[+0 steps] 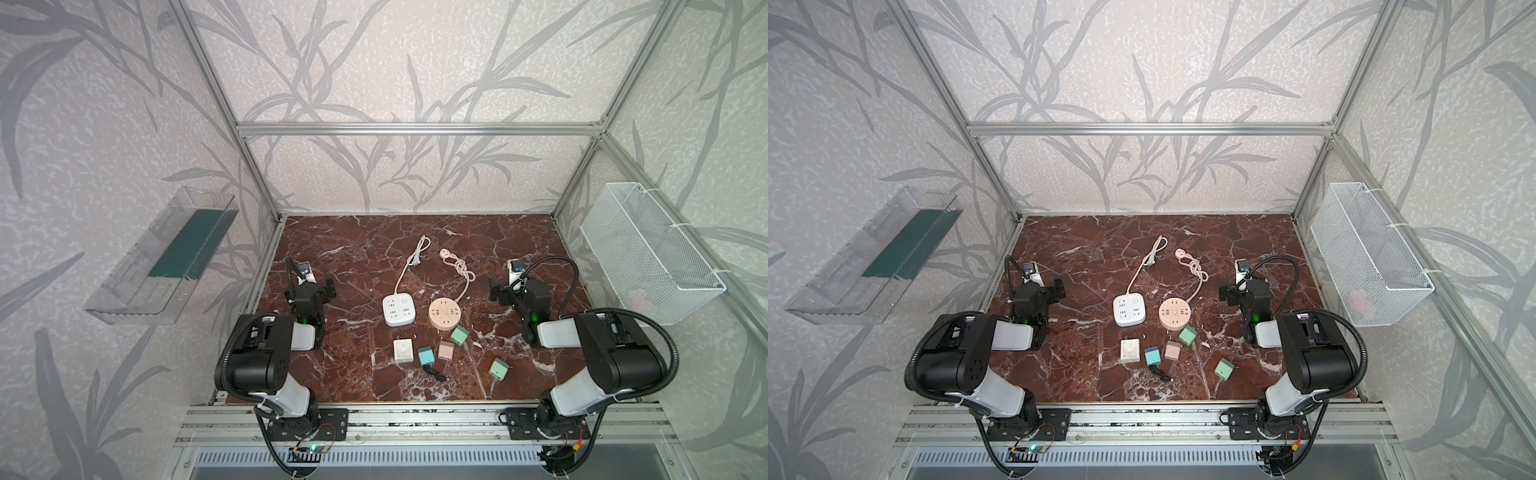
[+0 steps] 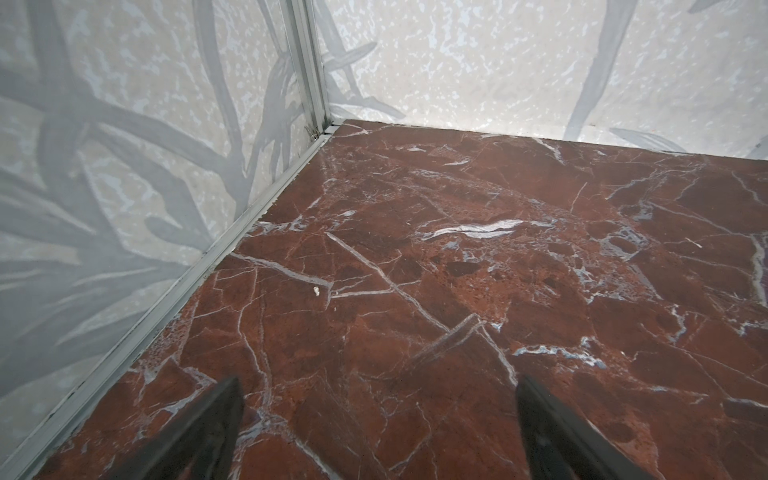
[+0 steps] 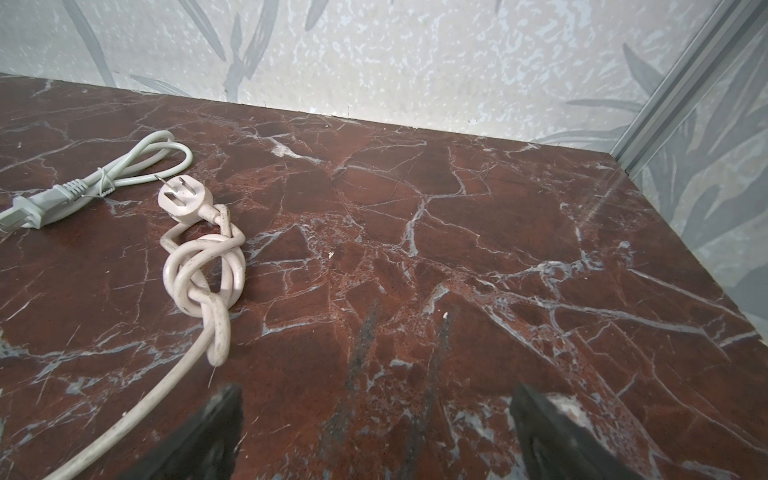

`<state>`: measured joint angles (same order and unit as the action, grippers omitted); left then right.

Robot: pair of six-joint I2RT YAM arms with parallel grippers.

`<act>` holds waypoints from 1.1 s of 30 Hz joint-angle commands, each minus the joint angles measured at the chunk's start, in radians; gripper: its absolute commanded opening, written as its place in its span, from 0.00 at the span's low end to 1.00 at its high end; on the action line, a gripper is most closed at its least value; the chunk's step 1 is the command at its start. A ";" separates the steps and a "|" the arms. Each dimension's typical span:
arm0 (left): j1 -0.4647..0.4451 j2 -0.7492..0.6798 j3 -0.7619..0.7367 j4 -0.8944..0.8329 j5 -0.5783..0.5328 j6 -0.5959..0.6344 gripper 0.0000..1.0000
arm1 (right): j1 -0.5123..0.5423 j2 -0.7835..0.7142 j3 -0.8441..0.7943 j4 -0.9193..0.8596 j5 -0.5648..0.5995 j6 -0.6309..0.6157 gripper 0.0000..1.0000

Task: Insert the plug

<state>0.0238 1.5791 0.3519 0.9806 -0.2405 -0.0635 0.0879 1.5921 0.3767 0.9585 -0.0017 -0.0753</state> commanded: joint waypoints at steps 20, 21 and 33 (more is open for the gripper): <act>-0.064 -0.371 0.306 -0.824 -0.078 -0.273 0.99 | 0.217 -0.383 0.600 -1.436 0.501 0.506 0.99; -0.066 -0.365 0.362 -0.928 -0.037 -0.306 0.99 | 0.238 -0.422 0.598 -1.492 0.507 0.564 1.00; -0.424 -0.326 0.495 -1.232 0.235 -0.447 0.99 | 0.515 -0.733 0.412 -1.897 0.341 1.063 0.73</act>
<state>-0.3340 1.2659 0.8322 -0.1116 -0.0490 -0.4591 0.5632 0.8768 0.8398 -0.7868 0.4122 0.8360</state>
